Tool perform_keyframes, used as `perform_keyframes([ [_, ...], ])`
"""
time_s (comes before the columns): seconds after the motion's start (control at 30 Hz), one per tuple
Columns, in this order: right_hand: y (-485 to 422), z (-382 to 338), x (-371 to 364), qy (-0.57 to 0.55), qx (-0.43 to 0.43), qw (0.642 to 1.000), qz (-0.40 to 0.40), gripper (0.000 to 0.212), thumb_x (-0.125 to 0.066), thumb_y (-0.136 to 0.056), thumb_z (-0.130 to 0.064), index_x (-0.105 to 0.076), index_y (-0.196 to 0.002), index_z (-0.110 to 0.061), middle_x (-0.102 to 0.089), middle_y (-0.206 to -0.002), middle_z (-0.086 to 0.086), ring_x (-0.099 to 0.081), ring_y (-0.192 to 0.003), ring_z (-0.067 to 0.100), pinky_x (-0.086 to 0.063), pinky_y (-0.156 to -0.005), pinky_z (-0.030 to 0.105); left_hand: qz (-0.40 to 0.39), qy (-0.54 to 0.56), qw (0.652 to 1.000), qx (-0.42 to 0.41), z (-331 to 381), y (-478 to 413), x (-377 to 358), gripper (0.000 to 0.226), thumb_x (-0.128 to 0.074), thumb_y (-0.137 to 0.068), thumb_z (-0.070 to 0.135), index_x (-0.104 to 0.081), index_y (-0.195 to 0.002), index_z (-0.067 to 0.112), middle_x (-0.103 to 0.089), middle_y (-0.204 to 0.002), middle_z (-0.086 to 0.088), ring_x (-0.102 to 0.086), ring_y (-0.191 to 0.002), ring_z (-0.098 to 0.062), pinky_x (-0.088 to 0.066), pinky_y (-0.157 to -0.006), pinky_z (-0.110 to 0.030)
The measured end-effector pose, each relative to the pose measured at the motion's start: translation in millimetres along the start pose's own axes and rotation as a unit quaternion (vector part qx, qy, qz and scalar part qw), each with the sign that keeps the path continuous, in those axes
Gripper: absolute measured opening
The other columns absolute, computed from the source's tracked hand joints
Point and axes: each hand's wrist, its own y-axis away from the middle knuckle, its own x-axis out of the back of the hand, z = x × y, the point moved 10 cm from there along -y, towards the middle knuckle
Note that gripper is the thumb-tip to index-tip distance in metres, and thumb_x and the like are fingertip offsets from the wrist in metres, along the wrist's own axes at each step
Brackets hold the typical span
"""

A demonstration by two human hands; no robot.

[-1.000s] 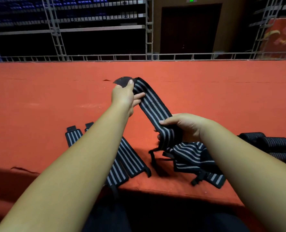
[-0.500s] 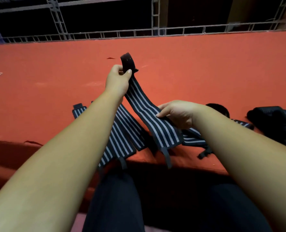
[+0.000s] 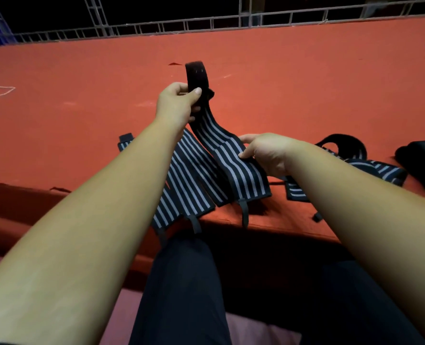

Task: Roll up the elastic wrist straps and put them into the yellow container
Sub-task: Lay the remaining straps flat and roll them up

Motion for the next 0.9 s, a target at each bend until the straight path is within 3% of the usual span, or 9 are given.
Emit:
perform_keyframes([
  [0.17, -9, 0, 7, -0.001, -0.005, 1.0, 0.024, 0.057, -0.037, -0.102, 0.012, -0.07, -0.13, -0.025, -0.08, -0.106, 0.014, -0.082, -0.077, 0.025, -0.063, -0.059, 0.035, 0.029, 0.012, 0.999, 0.016, -16, -7, 14, 0.006, -0.076, -0.101, 0.022, -0.071, -0.102, 0.018, -0.081, -0.104, -0.005, -0.077, -0.077, -0.016, -0.055, -0.057, -0.028],
  [0.27, -9, 0, 6, 0.004, -0.013, 1.0, 0.02, 0.056, -0.037, -0.103, 0.012, -0.069, -0.129, -0.025, -0.082, -0.096, 0.011, -0.08, -0.069, 0.022, -0.062, -0.054, 0.032, 0.048, 0.019, 0.999, 0.013, -21, -11, 20, 0.004, -0.076, -0.1, 0.017, -0.073, -0.098, 0.015, -0.081, -0.099, -0.007, -0.078, -0.078, -0.017, -0.061, -0.063, -0.03],
  [0.4, -10, -1, -2, 0.012, -0.026, 1.0, 0.005, 0.053, -0.036, -0.103, 0.012, -0.073, -0.124, -0.02, -0.082, -0.091, 0.01, -0.078, -0.064, 0.021, -0.061, -0.052, 0.031, 0.067, 0.012, 0.998, 0.004, -26, -23, 28, 0.015, -0.076, -0.096, 0.003, -0.077, -0.093, 0.018, -0.081, -0.092, -0.005, -0.08, -0.088, -0.022, -0.068, -0.084, -0.04],
  [0.57, -26, -4, -17, 0.015, -0.031, 0.999, -0.013, 0.052, -0.034, -0.102, 0.013, -0.075, -0.119, -0.014, -0.08, -0.11, 0.015, -0.079, -0.088, 0.027, -0.065, -0.072, 0.038, 0.081, 0.002, 0.997, 0.01, -29, -38, 41, 0.02, -0.074, -0.095, 0.0, -0.079, -0.096, 0.019, -0.083, -0.096, -0.004, -0.081, -0.099, -0.026, -0.067, -0.087, -0.038],
  [0.67, -39, 0, -28, 0.033, -0.035, 0.999, -0.021, 0.053, -0.032, -0.1, 0.014, -0.074, -0.122, -0.009, -0.078, -0.119, 0.019, -0.076, -0.104, 0.032, -0.064, -0.091, 0.045, 0.088, 0.006, 0.996, 0.022, -38, -46, 47, 0.017, -0.074, -0.097, 0.001, -0.079, -0.098, 0.017, -0.082, -0.096, -0.005, -0.08, -0.092, -0.022, -0.067, -0.084, -0.035],
  [0.77, -53, 9, -39, 0.055, -0.047, 0.996, -0.043, 0.052, -0.032, -0.1, 0.012, -0.074, -0.125, -0.007, -0.079, -0.12, 0.018, -0.077, -0.112, 0.035, -0.062, -0.098, 0.048, 0.089, 0.009, 0.996, 0.03, -51, -51, 52, 0.014, -0.073, -0.097, 0.001, -0.079, -0.101, 0.014, -0.082, -0.096, -0.006, -0.078, -0.086, -0.018, -0.066, -0.082, -0.033],
  [0.83, -64, 17, -41, 0.106, -0.055, 0.992, -0.044, 0.042, -0.038, -0.103, 0.006, -0.076, -0.116, -0.008, -0.079, -0.11, 0.015, -0.077, -0.099, 0.032, -0.062, -0.088, 0.041, 0.089, 0.012, 0.995, 0.037, -62, -55, 56, 0.015, -0.072, -0.098, 0.001, -0.077, -0.099, 0.015, -0.08, -0.096, -0.006, -0.076, -0.085, -0.018, -0.065, -0.084, -0.036],
  [0.9, -77, 17, -35, 0.222, -0.034, 0.974, -0.014, 0.023, -0.052, -0.104, -0.007, -0.074, -0.103, -0.011, -0.066, -0.095, 0.016, -0.061, -0.076, 0.027, -0.049, -0.067, 0.034, 0.09, 0.011, 0.995, 0.045, -74, -60, 60, 0.016, -0.071, -0.1, 0.001, -0.076, -0.097, 0.017, -0.079, -0.097, -0.006, -0.075, -0.085, -0.018, -0.065, -0.086, -0.038],
])
